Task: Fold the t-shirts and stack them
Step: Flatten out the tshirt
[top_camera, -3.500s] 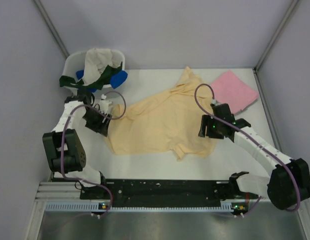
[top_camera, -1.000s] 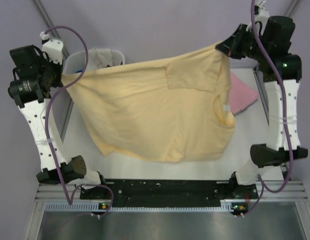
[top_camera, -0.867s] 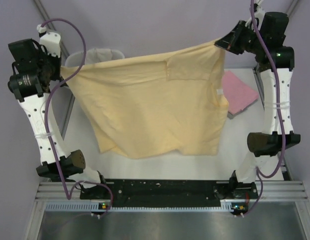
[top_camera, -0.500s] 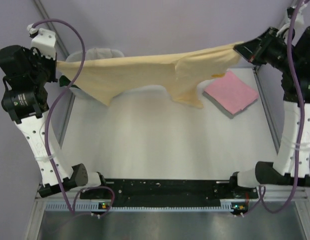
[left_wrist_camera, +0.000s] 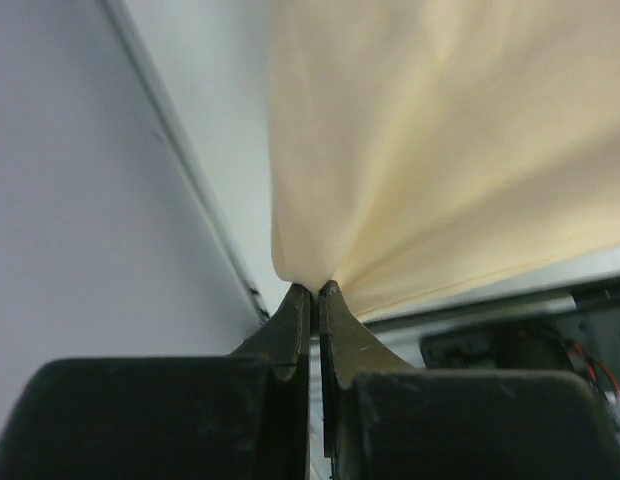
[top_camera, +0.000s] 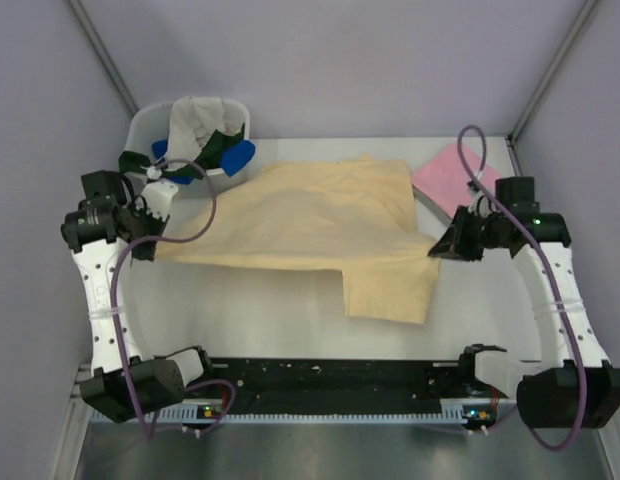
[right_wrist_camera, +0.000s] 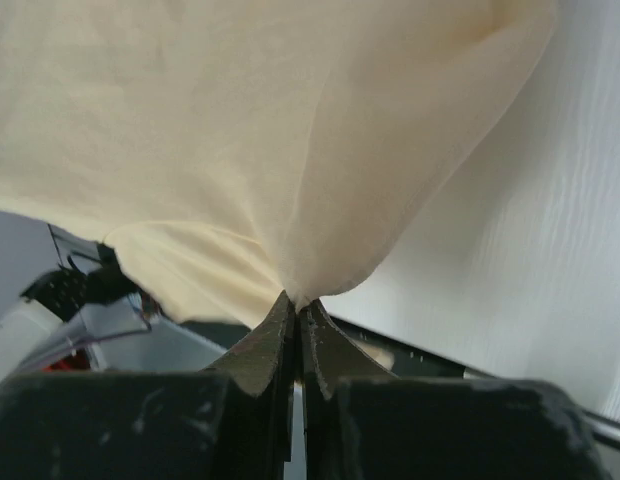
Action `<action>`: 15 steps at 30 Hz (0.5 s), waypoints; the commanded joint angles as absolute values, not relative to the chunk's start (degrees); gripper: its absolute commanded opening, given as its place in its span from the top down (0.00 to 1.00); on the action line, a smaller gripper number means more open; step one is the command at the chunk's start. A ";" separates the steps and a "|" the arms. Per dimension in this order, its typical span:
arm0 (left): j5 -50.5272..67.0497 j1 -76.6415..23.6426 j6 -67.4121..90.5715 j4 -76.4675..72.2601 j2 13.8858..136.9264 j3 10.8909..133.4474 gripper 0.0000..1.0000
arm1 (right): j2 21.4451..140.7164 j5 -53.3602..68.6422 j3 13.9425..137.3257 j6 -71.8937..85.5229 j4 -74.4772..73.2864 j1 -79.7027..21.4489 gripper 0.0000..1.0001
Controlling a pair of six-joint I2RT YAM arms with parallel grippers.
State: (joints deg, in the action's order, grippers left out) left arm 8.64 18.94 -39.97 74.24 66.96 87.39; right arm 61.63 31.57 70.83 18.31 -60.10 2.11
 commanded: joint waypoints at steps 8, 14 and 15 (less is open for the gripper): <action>5.36 19.60 -46.14 75.68 69.95 57.06 1.00 | 70.13 23.56 53.62 18.90 -56.35 -9.58 1.00; 5.27 19.34 -46.23 70.32 77.07 54.31 1.00 | 75.75 20.22 54.40 19.86 -49.50 -9.49 1.00; 5.62 19.25 -45.53 69.27 78.99 55.36 1.00 | 76.98 19.69 55.01 20.30 -48.00 -9.58 1.00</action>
State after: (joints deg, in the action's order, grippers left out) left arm 5.48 19.20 -45.23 74.52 75.16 53.58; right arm 73.89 22.92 53.19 18.94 -55.96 -9.37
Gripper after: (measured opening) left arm 0.018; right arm 0.006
